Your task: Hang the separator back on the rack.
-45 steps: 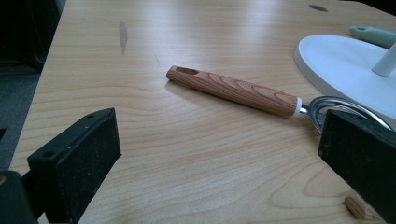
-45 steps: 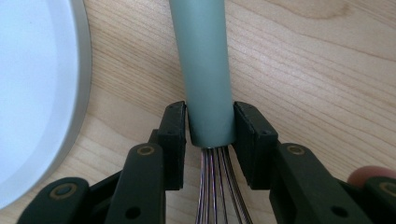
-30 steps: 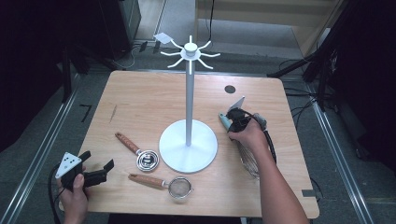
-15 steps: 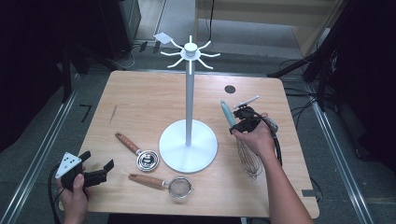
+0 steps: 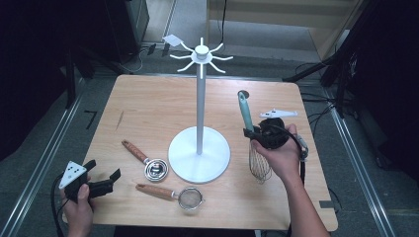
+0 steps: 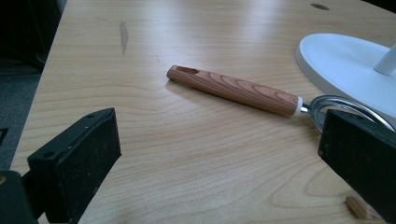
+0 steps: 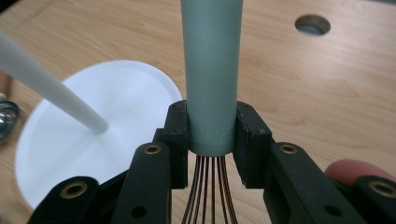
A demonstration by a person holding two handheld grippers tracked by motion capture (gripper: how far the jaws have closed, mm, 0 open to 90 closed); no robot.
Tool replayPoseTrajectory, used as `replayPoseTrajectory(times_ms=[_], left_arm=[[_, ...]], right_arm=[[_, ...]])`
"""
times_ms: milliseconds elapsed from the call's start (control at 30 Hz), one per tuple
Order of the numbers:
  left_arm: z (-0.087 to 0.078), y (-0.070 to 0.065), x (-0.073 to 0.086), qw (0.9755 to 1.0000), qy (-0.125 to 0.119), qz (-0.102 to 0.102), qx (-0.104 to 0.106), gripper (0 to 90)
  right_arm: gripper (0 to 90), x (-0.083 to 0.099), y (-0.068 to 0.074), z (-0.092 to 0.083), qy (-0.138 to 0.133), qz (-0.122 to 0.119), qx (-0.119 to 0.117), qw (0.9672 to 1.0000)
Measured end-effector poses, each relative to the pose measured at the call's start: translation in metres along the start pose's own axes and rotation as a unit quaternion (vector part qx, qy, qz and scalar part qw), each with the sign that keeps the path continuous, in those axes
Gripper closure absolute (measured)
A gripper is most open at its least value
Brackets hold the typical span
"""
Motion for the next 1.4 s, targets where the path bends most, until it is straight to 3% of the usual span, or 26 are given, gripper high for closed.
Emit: replayPoseTrajectory(times_ms=[167,267,767,1000,1133,1400], left_arm=[[0.000,0.002,0.000,1.0000,-0.002,-0.008,0.000,0.0],[0.000,0.002,0.000,1.0000,-0.002,-0.009,0.002,0.0],[0.000,0.000,0.000,1.0000,-0.001,-0.003,0.000,0.0],[0.000,0.000,0.000,1.0000,0.000,-0.001,-0.001,0.0],[0.000,0.000,0.000,1.0000,-0.001,-0.002,0.000,0.0],[0.000,0.000,0.000,1.0000,0.000,-0.002,-0.001,0.0]], right_arm=[[71.1,-0.008,0.010,-0.021,-0.059,-0.002,-0.020,0.9981],[71.1,-0.012,0.016,-0.030,-0.080,-0.006,-0.025,0.9964],[71.2,-0.021,0.037,-0.052,-0.131,-0.024,-0.037,0.9904],[71.2,-0.029,0.046,-0.073,-0.168,-0.024,-0.051,0.9842],[71.1,-0.031,0.049,-0.080,-0.177,-0.020,-0.062,0.9820],[71.2,-0.040,0.062,-0.092,-0.208,-0.030,-0.083,0.9742]])
Point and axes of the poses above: each handheld gripper's, and its own axes: z roughly forward along the jaws, x roughly out of its underside, y roughly to its left, the point moved 7 cm from there along z, roughly forward along the jaws, and after that the axes turned 5 degrees about x, right-handed, at the moved point
